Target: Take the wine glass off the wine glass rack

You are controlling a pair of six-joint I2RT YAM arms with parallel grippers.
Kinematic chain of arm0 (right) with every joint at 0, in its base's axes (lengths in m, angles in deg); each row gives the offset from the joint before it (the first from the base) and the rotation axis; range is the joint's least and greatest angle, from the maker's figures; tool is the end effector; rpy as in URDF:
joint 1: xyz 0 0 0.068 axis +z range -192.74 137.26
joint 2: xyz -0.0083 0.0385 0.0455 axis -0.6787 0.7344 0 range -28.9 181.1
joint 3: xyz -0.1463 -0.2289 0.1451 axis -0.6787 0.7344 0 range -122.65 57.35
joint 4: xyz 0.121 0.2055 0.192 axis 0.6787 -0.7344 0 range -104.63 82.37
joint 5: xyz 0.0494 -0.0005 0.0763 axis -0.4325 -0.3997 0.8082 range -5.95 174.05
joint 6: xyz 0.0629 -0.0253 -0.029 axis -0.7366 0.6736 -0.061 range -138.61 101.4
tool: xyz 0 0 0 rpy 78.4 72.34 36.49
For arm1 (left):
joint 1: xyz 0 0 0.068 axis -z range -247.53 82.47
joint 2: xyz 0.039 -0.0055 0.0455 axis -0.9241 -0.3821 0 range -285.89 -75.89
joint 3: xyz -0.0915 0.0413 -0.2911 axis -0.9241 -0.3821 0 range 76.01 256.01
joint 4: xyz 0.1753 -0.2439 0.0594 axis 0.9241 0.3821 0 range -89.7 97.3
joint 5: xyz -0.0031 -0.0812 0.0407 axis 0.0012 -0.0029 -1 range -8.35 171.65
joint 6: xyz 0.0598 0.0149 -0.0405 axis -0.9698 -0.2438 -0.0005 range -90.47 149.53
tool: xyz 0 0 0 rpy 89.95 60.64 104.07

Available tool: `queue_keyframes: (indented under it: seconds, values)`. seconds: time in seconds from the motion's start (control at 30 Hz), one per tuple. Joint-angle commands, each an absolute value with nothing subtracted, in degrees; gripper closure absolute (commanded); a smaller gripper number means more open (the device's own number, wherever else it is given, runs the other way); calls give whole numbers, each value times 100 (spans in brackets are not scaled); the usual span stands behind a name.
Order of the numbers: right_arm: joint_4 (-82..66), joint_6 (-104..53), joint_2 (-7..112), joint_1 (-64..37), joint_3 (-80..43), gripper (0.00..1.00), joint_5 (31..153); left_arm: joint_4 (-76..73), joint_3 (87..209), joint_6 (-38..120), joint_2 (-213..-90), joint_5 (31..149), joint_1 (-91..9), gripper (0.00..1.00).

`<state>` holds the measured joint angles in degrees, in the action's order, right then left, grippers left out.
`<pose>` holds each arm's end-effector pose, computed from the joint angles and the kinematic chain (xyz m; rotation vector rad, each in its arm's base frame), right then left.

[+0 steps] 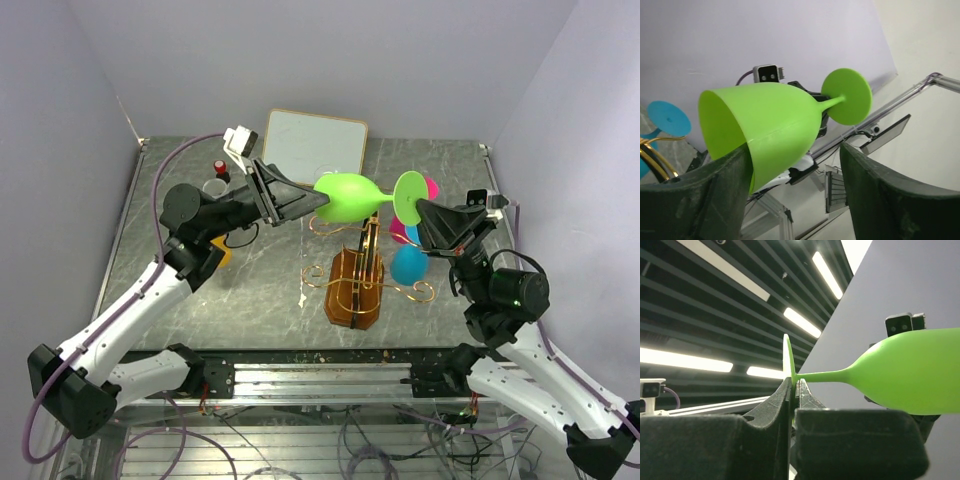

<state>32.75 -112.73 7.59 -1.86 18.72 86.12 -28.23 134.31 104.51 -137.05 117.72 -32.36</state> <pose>0.1259 0.1119 0.4545 0.4303 0.9544 2.2043 0.2093 -0.1918 0.4753 0.1945 1.4814 -1.9771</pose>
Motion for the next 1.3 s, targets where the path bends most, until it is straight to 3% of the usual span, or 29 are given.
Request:
queue_keyframes:
  seconds: [0.0,0.2,0.67,0.87,1.0,1.27]
  values:
    - [3962,-11479,696,-192,1984,100,8315,-3470,13380,10726,-13647,11729,-3088,27]
    - [3369,-11084,590,-193,1923,95,8049,-3656,13542,10788,-13853,11864,-2950,50]
    - [2304,-10646,539,-200,1812,90,7929,-3320,13731,10615,-13905,11875,-2857,92]
    - [817,-9869,275,-194,1419,73,7334,-2835,13764,10351,-13835,11759,-2856,93]
    - [-129,-9081,10,-196,1092,64,6631,-1718,14034,9717,-13699,11522,-2852,93]
    - [-1760,-6595,-71,-191,47,61,5061,153,14685,8717,-13546,10812,-2853,93]
